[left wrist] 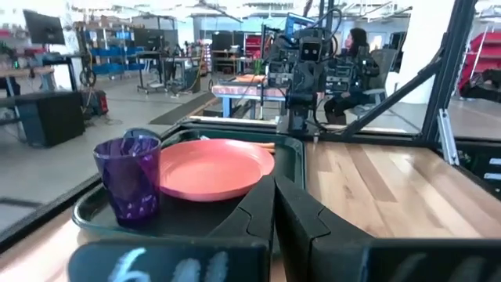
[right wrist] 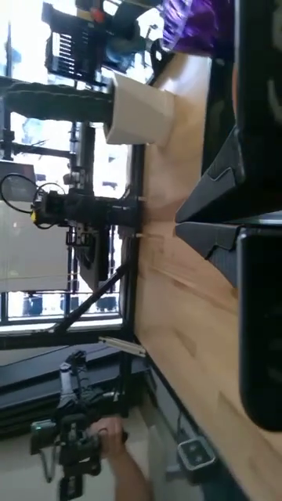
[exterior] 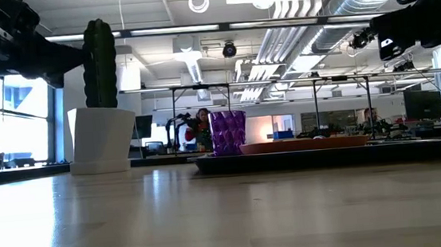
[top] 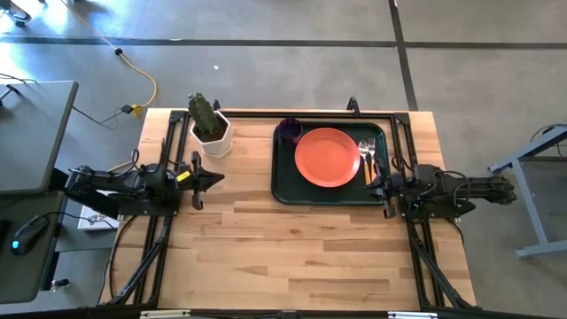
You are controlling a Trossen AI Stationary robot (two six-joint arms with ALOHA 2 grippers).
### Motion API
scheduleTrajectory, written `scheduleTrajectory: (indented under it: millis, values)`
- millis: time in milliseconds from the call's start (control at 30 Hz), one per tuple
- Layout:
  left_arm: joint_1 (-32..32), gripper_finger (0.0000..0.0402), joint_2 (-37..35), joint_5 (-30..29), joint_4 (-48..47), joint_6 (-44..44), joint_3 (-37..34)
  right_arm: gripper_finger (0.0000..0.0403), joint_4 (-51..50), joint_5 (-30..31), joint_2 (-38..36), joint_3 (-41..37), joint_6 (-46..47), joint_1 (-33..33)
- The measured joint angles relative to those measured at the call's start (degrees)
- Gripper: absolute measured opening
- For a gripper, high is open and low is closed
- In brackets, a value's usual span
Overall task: Pick and place plate/cup/fork/spoon on tray
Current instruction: Return to Home Position
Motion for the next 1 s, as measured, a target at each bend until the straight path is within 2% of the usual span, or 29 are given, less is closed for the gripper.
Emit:
scheduleTrajectory:
  millis: [233,500,1000]
  values:
    - [0.02,0.0,0.33,1.72,-0.86,4.16,0.0,0.0,-0.94,0.0,0.0,-0.02,8.81,0.0]
    - [0.02,0.0,0.37,1.71,-0.82,0.27,0.0,0.0,-0.94,-0.02,0.0,-0.02,8.79,0.0]
    - [0.02,0.0,0.37,1.71,-0.64,0.2,0.0,0.0,-0.94,-0.04,0.0,-0.07,8.81,0.0]
